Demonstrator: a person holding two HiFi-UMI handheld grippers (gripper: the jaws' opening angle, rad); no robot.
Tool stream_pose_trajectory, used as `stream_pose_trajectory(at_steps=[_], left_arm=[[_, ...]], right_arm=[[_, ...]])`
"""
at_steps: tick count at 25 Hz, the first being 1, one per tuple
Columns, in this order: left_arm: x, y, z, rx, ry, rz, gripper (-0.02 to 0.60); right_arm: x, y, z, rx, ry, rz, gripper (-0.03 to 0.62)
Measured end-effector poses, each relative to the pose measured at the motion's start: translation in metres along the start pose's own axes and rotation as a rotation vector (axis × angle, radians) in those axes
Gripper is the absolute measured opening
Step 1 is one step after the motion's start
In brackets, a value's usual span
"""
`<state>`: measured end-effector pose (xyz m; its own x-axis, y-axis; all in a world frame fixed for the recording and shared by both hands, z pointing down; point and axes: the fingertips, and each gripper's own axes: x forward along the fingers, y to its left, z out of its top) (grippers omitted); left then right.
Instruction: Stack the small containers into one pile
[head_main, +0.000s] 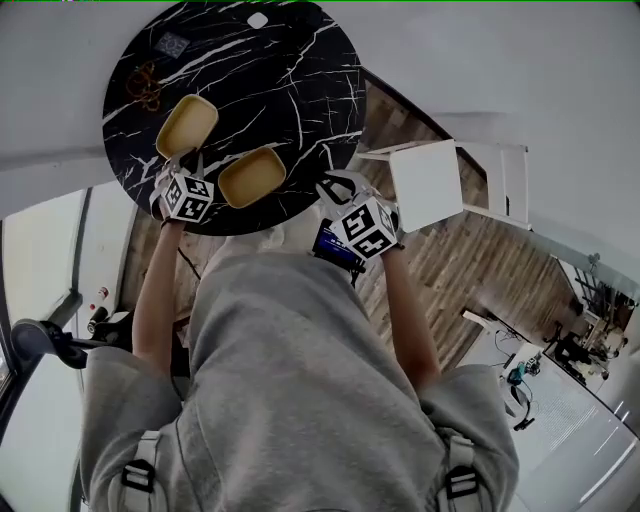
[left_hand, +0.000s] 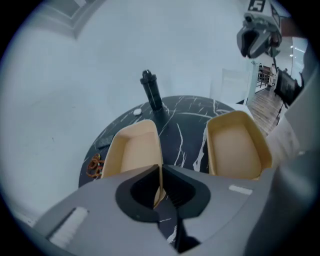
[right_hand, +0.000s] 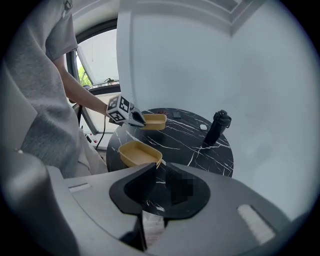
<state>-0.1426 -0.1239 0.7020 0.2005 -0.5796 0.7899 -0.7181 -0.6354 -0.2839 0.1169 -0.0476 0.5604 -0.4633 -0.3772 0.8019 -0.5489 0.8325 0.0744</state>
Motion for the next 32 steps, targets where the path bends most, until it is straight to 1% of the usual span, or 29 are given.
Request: stream_pose_trajectory(at_steps=[2,3,6,9,11,13,15,20,24,26,27,29,32], left_arm=[[-0.023,-0.003,0.022,-0.007,-0.077,-0.016,0.017],[-0.034,-0.007,0.035,0.007,-0.114,-0.030,0.017],[-0.061,-0.038,0.066,0.094,-0.193,-0.088,0.017],[-0.076,-0.085,0.081,0.153,-0.228,-0.185,0.018],[-0.078,-0.112,0.083,0.147,-0.225,-0.263,0.018],[-0.078,-0.132,0.080,0.101,-0.209,-0.345,0.020],[-0.080,-0.144,0.074,0.076,-0.186,-0.391,0.020],[-0.082,-0.155,0.062,0.126,-0.142,-0.423,0.020],[-0.082,-0.162,0.056,0.136,-0.114,-0.473,0.021],[-0.081,-0.164,0.052,0.139,-0.106,-0.478,0.025],[-0.080,-0.164,0.051,0.137,-0.104,-0.473,0.033],[-0.079,-0.163,0.050,0.130,-0.103,-0.463,0.075],[-0.079,-0.162,0.048,0.135,-0.100,-0.457,0.087]], right_arm=[[0.002,0.000,-0.002,0.012,0.001,-0.014,0.074],[0.003,-0.001,-0.003,0.018,0.001,-0.023,0.074],[0.001,-0.005,-0.003,0.029,-0.004,-0.049,0.071],[0.003,-0.003,-0.003,0.028,-0.002,-0.052,0.069],[0.006,-0.001,-0.004,0.029,0.002,-0.051,0.069],[0.009,0.000,-0.005,0.032,0.005,-0.049,0.069],[0.011,0.004,-0.006,0.036,0.010,-0.042,0.069],[0.016,0.009,-0.009,0.026,0.029,-0.023,0.069],[0.018,0.012,-0.010,0.023,0.034,-0.012,0.069],[0.020,0.013,-0.010,0.013,0.042,-0.006,0.069],[0.021,0.014,-0.010,0.001,0.047,-0.003,0.069],[0.023,0.015,-0.010,-0.039,0.059,0.002,0.071],[0.032,0.019,-0.007,-0.144,0.085,0.023,0.072]])
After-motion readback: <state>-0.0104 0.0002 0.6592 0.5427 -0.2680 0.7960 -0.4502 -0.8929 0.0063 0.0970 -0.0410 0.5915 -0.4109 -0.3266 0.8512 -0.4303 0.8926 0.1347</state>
